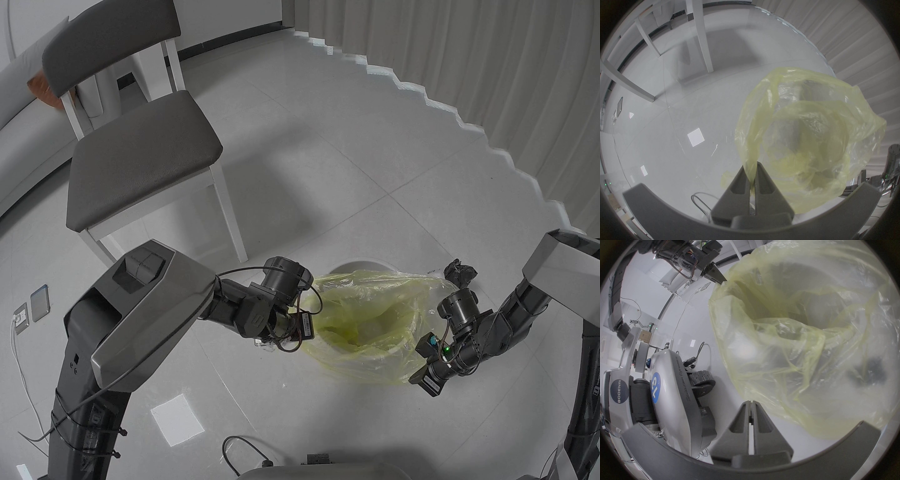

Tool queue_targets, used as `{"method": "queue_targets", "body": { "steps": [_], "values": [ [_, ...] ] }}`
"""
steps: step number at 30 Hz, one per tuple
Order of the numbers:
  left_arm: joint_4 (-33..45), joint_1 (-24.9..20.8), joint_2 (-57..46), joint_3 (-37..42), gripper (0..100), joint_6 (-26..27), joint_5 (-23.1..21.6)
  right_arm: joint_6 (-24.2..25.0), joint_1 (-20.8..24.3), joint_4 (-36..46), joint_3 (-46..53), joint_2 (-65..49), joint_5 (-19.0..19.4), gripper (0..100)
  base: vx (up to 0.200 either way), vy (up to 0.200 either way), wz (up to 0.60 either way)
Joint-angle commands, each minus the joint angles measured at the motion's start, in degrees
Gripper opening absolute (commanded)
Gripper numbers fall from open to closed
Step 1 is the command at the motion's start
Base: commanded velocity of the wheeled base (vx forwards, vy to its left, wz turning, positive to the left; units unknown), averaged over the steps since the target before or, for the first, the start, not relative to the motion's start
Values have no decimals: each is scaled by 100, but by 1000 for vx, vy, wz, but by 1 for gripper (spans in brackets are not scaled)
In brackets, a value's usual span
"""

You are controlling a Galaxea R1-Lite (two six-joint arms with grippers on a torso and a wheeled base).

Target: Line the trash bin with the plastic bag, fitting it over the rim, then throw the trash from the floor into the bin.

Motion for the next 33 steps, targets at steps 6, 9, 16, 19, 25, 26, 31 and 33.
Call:
{"method": "queue_targets", "body": {
  "steps": [6, 9, 16, 19, 25, 26, 31, 33],
  "values": [
    [70, 36, 213, -315, 0, -53, -8, 41, -102, -1, -197, 161, 3, 0, 0, 0, 0],
    [96, 27, 204, -377, 0, -71, -16, 58, -102, -1, -188, 143, 3, 0, 0, 0, 0],
    [184, 27, 178, -342, 100, -326, -16, 58, -111, 16, -144, 126, 3, 0, 0, 0, 0],
    [193, 36, 187, -342, 100, -431, 10, 58, -111, 16, -144, 126, 3, 100, 0, 0, 0],
    [263, 132, -51, -175, 100, -528, 45, 93, -111, 25, -135, 126, 3, 100, 0, 0, 0],
    [272, 150, -112, -104, 100, -528, 45, 102, -120, 25, -126, 126, 3, 100, 0, 0, 0],
    [272, 255, -464, 458, 100, -528, 45, 93, -129, 25, -100, 99, 3, 100, 0, 0, 0],
    [255, 273, -578, 722, 100, -528, 54, 93, -129, 25, -91, 73, 3, 100, 0, 0, 0]
  ]
}}
